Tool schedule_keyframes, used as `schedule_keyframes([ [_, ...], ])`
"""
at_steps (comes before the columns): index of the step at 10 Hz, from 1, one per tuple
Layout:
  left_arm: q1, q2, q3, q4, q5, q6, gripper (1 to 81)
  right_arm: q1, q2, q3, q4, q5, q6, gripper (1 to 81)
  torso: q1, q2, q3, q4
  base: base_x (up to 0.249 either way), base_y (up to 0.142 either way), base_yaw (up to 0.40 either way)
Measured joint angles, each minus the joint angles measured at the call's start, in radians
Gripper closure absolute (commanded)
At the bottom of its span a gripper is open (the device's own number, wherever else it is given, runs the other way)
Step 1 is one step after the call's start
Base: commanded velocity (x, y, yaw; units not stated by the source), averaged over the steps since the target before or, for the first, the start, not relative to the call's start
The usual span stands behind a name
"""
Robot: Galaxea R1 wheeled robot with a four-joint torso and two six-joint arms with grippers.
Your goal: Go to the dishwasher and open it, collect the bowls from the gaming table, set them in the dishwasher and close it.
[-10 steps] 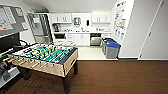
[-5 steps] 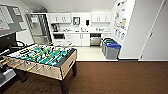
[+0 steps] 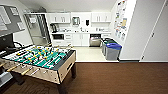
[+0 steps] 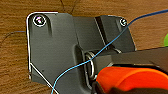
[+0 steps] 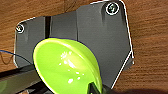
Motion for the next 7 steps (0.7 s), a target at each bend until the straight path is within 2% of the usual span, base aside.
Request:
schedule_keyframes([
  [7,0.003,0.002,0.0,0.0,0.0,-0.001,81.1,-0.003,-0.001,-0.001,-0.002,-0.003,-0.001,81.1,-0.001,0.0,0.0,0.0,0.157,0.0,0.0],
])
